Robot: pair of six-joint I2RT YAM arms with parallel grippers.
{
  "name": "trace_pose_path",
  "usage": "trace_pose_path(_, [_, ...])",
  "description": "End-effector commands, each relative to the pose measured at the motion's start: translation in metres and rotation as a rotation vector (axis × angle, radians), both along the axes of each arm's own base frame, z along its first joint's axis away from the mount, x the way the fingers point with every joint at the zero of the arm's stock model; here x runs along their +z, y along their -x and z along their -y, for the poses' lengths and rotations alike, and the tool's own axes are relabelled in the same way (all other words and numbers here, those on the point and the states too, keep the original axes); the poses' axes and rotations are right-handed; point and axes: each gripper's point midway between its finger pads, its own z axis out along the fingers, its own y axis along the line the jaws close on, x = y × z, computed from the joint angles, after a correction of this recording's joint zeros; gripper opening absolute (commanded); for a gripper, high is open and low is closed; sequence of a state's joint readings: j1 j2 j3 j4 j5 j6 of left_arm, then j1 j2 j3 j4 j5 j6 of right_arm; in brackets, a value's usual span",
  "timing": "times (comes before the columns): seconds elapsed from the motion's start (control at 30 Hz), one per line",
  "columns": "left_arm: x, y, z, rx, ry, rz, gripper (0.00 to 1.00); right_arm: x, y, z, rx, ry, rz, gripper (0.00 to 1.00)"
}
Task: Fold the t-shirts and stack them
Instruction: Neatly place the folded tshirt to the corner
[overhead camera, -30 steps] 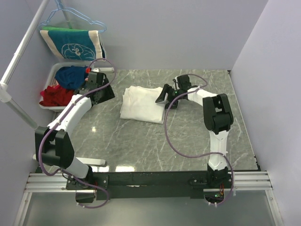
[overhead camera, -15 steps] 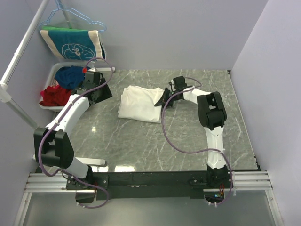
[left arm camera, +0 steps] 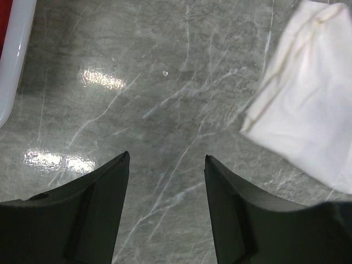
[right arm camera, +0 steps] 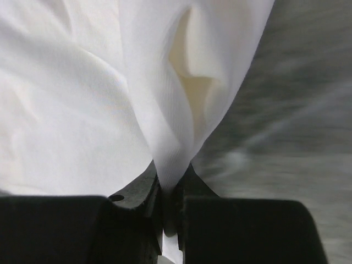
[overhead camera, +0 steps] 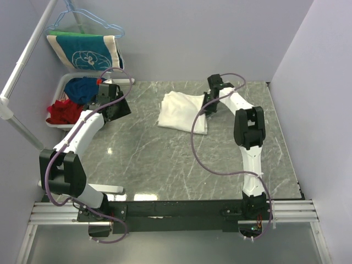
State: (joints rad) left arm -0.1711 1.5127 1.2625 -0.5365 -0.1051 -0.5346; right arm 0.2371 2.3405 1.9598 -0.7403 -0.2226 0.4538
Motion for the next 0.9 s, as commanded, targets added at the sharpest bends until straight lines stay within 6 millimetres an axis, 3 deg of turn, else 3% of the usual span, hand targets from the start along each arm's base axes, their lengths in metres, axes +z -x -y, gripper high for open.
trace_pose_path(0.0, [0.028, -0.010, 0.001, -0.019, 0.008, 0.076, 0.62, 0.003, -0.010, 0.097, -0.096, 0.328, -0.003, 0.00])
trace_pose_path(0.07, [0.029, -0.011, 0.002, -0.022, 0.012, 0.077, 0.62, 0.005, -0.009, 0.117, -0.114, 0.392, -0.014, 0.00])
trace_pose_path(0.2, [0.021, -0.017, 0.005, -0.027, 0.019, 0.059, 0.62, 0.019, -0.008, 0.179, -0.192, 0.575, -0.018, 0.00])
trace_pose_path(0.4, [0.009, -0.030, 0.010, -0.035, 0.028, 0.028, 0.61, 0.036, -0.002, 0.241, -0.314, 0.702, -0.028, 0.00])
trace_pose_path(0.43, [0.012, -0.034, 0.012, -0.037, 0.031, 0.034, 0.61, 0.035, 0.000, 0.264, -0.361, 0.736, -0.043, 0.00])
trace_pose_path(0.5, [0.005, -0.040, 0.015, -0.045, 0.036, 0.015, 0.61, 0.048, -0.010, 0.278, -0.418, 0.763, -0.018, 0.00])
trace_pose_path(0.57, [0.008, -0.047, 0.016, -0.049, 0.039, 0.017, 0.60, 0.042, -0.011, 0.296, -0.457, 0.826, -0.048, 0.00])
trace_pose_path(0.6, [0.001, -0.050, 0.017, -0.051, 0.036, -0.001, 0.60, 0.054, -0.023, 0.302, -0.499, 0.833, -0.004, 0.00])
trace_pose_path(0.63, [0.006, -0.055, 0.018, -0.053, 0.037, 0.009, 0.60, 0.046, -0.027, 0.307, -0.511, 0.857, -0.012, 0.00])
trace_pose_path(0.87, [0.003, -0.075, 0.022, -0.071, 0.022, -0.014, 0.60, 0.055, -0.050, 0.342, -0.692, 0.867, 0.119, 0.00])
